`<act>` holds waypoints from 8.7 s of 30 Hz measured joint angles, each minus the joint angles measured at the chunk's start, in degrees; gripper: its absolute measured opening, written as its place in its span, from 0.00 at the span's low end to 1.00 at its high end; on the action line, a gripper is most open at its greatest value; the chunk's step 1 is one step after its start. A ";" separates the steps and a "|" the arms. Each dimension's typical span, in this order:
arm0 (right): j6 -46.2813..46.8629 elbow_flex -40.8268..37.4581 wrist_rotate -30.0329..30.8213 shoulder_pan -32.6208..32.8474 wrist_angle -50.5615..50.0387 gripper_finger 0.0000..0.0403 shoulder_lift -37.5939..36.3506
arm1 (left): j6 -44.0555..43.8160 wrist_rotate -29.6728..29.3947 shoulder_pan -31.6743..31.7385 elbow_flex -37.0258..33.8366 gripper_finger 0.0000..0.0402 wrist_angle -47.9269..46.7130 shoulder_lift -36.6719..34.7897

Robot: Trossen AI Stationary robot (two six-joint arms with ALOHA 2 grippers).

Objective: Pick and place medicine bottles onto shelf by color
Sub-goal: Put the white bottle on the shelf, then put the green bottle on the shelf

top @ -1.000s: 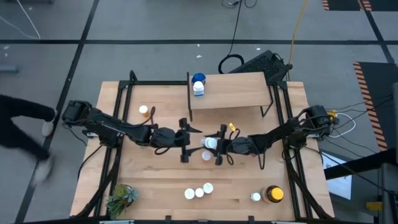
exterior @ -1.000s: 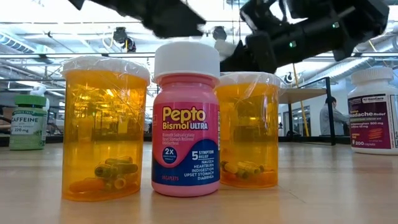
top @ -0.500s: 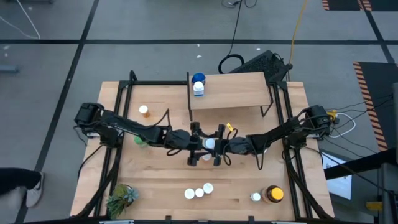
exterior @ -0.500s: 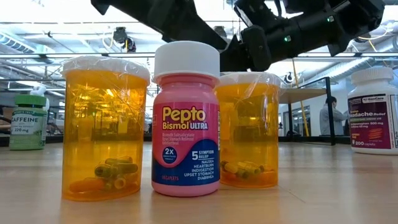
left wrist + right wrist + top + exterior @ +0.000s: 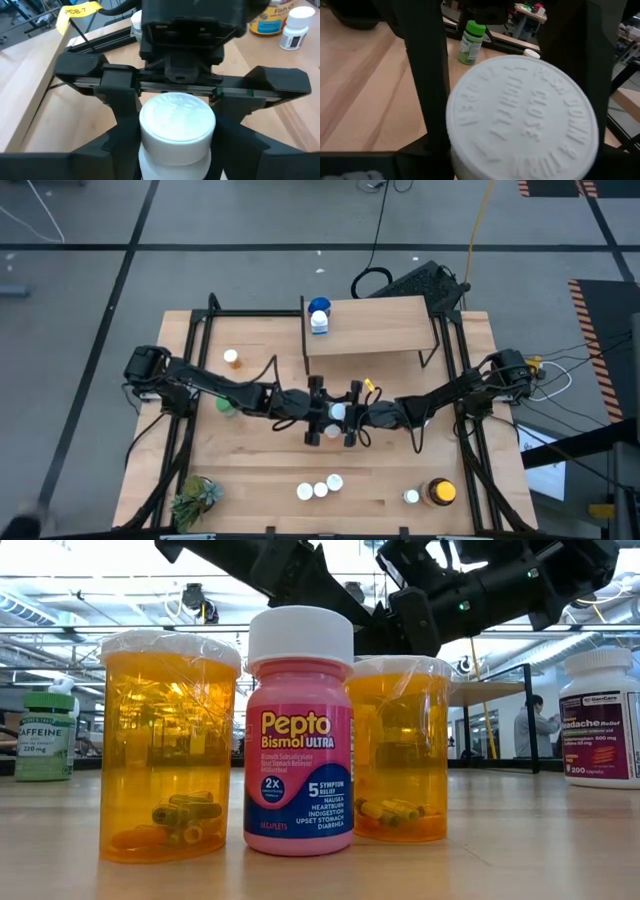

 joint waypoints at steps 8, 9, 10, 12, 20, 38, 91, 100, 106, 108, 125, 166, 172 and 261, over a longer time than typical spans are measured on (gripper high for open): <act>0.31 0.17 0.04 -0.04 -0.02 0.57 -0.05 | -0.63 -1.30 0.37 -0.02 0.51 -0.85 -1.05; 0.35 0.20 0.46 -0.07 -0.19 0.59 -0.12 | -1.17 -2.44 0.35 -0.02 0.52 -0.85 -1.29; 0.45 0.19 1.29 -0.07 -0.30 0.61 -0.14 | -1.85 -3.59 0.37 -0.02 0.52 -1.77 -2.22; 0.92 0.16 3.96 -0.09 0.11 0.66 -0.12 | -2.51 -5.97 0.66 -0.09 0.53 -3.05 -4.00; 13.14 0.08 19.55 -0.30 -2.81 0.79 -1.59 | -4.38 -10.57 6.48 0.00 0.51 -6.41 -13.32; 14.69 -0.11 15.10 -0.37 -6.36 0.78 -5.00 | -9.33 -4.42 21.82 -0.08 0.58 -2.31 -11.14; 13.16 -0.13 5.69 1.14 -7.14 0.78 -5.29 | -33.57 -17.27 11.53 -0.44 0.95 -60.33 -30.53; 16.64 -0.13 -0.21 1.14 -6.02 0.78 -5.29 | -50.90 -5.17 9.88 -7.19 0.95 -73.82 -30.45; 15.80 -0.13 -0.31 1.14 -7.29 0.78 -5.29 | -61.67 0.74 0.62 -6.99 0.95 -84.05 -30.47; 15.82 -0.12 -0.32 1.14 -7.83 0.78 -5.29 | -63.99 0.66 -1.77 -6.99 0.95 -86.90 -30.36; 16.26 -0.13 -5.97 1.12 -7.32 0.78 -5.29 | -70.20 3.27 -3.33 -14.80 0.95 -82.52 -30.16; 16.29 -0.13 -5.88 1.11 -7.76 0.78 -5.29 | -69.69 2.90 -2.76 -16.00 0.43 -77.20 -30.16; 16.27 -0.13 -5.88 1.11 -7.80 0.78 -5.29 | -69.45 1.52 -2.76 -16.00 0.56 -77.26 -30.16; 18.38 -0.11 -5.88 -1.27 -12.94 0.78 -5.27 | -11.36 6.08 34.92 73.18 0.51 -64.13 24.29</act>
